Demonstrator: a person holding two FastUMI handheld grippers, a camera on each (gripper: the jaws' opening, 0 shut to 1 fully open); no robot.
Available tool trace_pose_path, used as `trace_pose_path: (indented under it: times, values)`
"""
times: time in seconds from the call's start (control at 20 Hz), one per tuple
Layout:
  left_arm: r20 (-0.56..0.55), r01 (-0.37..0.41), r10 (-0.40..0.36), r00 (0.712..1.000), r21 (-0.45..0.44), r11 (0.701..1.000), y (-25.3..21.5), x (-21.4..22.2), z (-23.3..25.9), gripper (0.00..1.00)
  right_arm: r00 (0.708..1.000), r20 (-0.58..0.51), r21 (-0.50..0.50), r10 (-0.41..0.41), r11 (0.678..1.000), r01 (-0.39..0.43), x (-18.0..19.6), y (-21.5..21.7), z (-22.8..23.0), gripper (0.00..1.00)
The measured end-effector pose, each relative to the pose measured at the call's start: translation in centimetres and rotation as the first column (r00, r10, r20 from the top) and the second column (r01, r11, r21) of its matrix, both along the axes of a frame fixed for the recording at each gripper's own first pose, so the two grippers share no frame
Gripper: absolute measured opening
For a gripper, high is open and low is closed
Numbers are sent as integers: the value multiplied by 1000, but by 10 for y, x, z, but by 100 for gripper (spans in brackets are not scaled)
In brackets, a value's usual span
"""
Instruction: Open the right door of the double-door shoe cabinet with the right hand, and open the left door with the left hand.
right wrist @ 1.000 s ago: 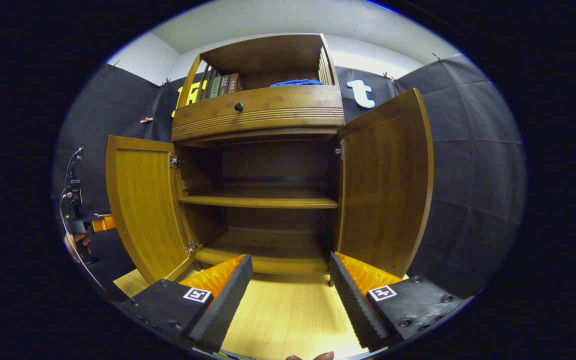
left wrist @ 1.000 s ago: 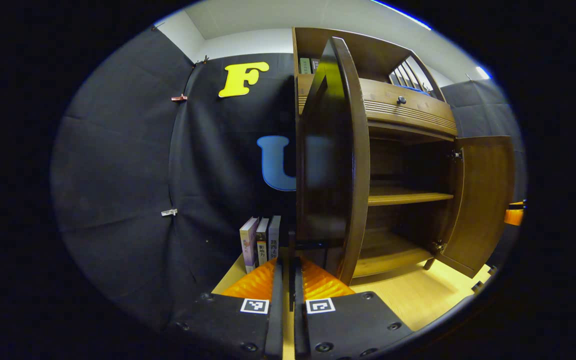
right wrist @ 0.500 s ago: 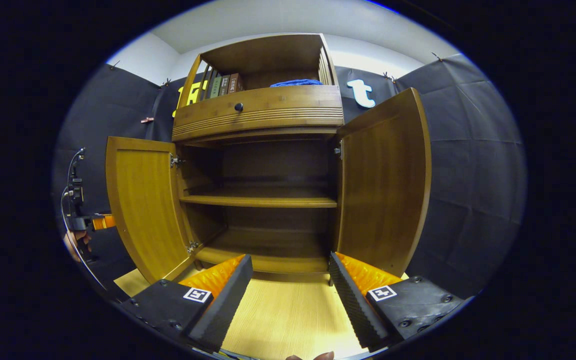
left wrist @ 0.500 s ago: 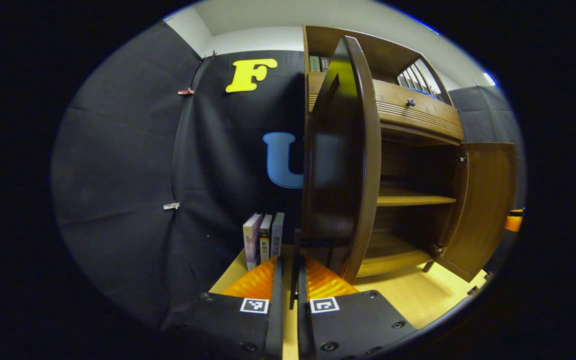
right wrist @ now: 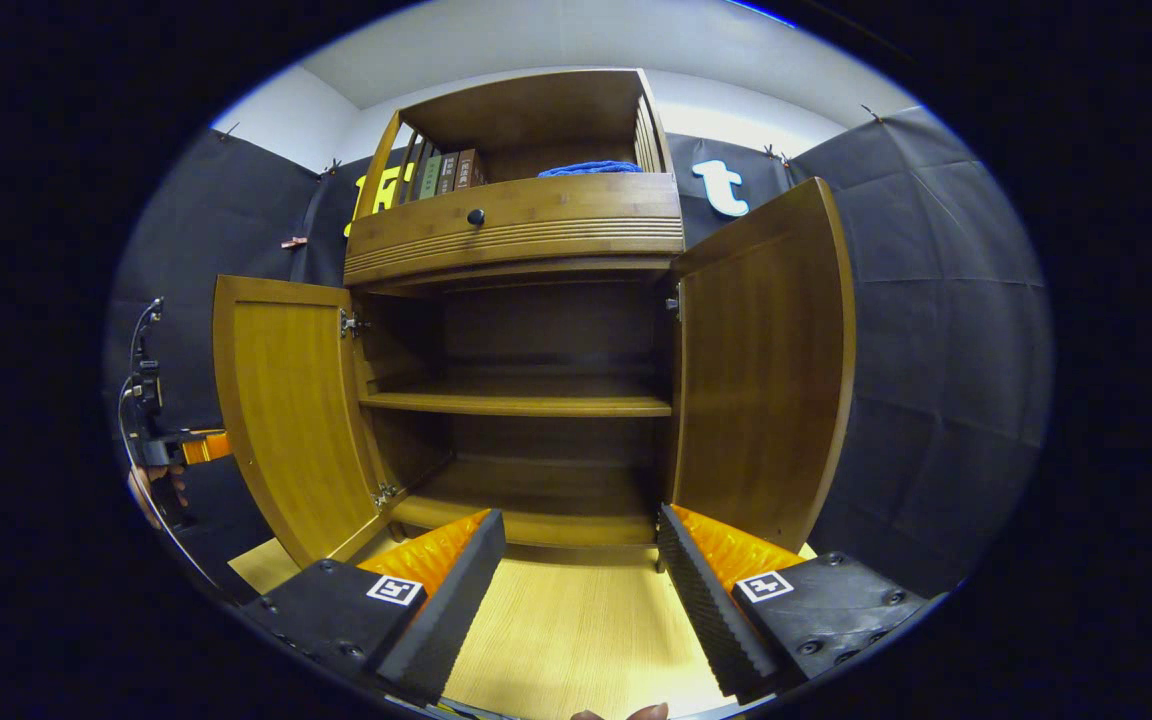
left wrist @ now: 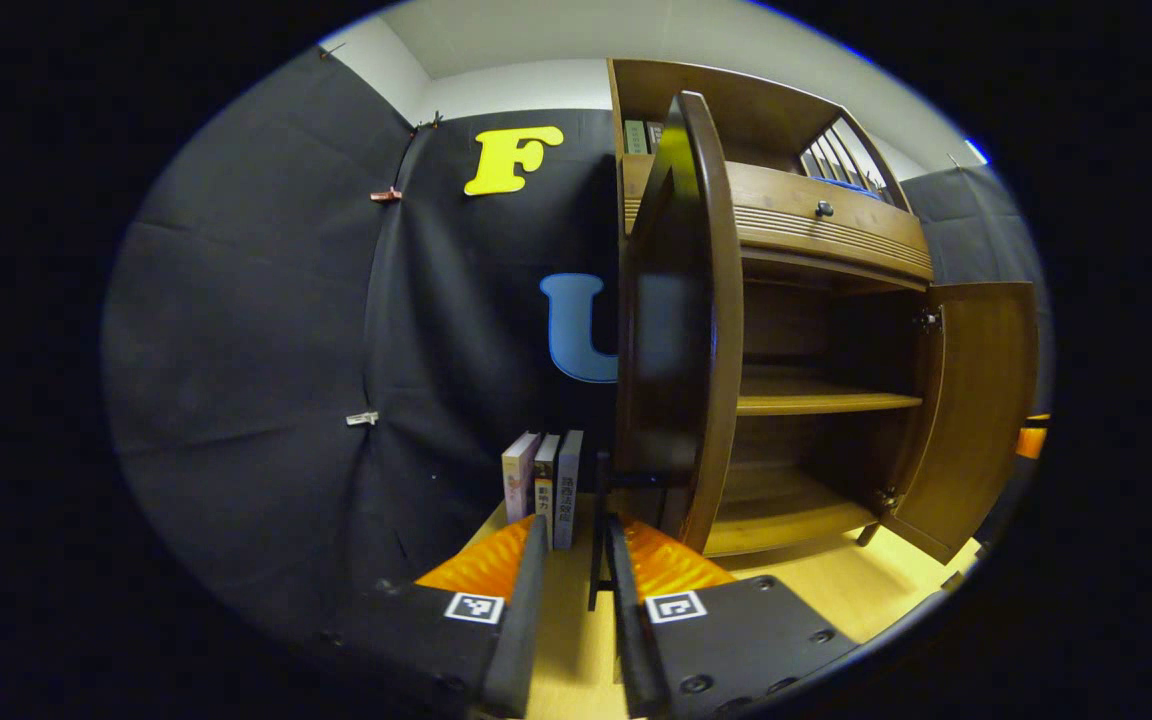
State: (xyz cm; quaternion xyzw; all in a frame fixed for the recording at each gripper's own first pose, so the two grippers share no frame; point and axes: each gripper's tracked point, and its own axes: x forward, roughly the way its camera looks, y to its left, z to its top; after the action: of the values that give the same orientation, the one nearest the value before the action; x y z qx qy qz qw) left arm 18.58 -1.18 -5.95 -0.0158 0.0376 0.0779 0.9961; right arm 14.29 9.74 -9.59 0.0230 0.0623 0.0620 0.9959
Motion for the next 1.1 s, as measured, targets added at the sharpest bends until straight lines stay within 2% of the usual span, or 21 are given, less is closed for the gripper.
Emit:
trace_pose_path:
  times: [0.05, 0.15, 0.2, 0.25, 0.45, 0.8, 1.1]
  values:
    - [8, -18, 18, 1000, 18, 1000, 5, -5, 1, 49, 1000, 0, 0, 3, 1000, -3, 1, 1, 0, 98]
    - [30, -35, 34, 999, 22, 999, 10, -14, 4, 77, 1000, 2, 2, 11, 1000, -11, 4, 4, 0, 98]
    - [47, -30, 30, 998, 12, 999, 6, -24, 7, 84, 1000, 4, 1, 14, 1000, -14, 5, 5, 0, 98]
    - [63, -25, 25, 998, 7, 1000, 1, -31, 11, 96, 1000, 7, 0, 15, 1000, -15, 7, 6, 2, 98]
    - [61, -28, 25, 998, 51, 998, -16, -47, 15, 96, 999, 27, 4, 21, 1000, -21, 11, 10, 8, 96]
    - [76, 24, -28, 997, 44, 999, -69, -44, 34, 96, 996, 82, 5, 21, 1000, -21, 17, 19, 31, 98]
    - [90, 110, -113, 990, 28, 993, -112, -33, 45, 96, 992, 125, -20, 15, 1000, -12, 13, 26, 45, 98]
